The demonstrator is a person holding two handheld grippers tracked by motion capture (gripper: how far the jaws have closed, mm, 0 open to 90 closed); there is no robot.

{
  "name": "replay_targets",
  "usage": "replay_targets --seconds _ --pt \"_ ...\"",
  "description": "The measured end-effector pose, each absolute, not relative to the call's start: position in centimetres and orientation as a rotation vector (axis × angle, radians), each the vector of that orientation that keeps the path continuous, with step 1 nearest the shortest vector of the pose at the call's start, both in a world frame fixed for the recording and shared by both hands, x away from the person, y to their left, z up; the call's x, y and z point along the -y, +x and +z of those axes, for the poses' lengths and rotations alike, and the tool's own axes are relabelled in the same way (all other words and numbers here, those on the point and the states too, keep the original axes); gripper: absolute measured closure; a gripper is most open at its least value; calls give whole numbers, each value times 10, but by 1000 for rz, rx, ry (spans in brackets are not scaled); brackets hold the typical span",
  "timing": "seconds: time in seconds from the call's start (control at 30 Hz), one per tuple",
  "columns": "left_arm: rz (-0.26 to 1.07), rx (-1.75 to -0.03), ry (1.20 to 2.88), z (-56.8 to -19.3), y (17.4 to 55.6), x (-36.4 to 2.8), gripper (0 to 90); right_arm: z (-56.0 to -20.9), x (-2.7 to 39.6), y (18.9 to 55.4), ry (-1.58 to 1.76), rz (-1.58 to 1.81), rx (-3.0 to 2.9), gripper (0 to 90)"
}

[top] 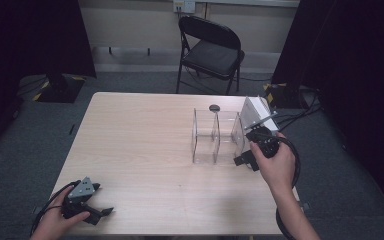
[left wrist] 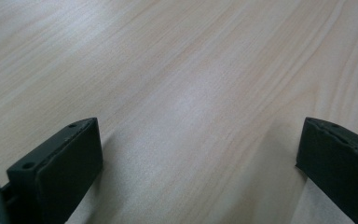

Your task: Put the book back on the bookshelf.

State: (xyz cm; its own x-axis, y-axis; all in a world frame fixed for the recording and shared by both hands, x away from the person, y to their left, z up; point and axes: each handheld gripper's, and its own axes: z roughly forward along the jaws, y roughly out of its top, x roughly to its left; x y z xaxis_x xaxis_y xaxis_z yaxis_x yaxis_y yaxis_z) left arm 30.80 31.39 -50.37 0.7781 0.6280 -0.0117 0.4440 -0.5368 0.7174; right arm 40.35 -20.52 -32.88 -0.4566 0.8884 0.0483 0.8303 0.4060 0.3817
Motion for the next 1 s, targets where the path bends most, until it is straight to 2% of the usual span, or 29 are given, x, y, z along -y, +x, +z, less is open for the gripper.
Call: replay_targets --seconds 1.0 --pt "310 -802 2221 -504 308 -313 0 -362 166 402 1431 649 -2616 172"
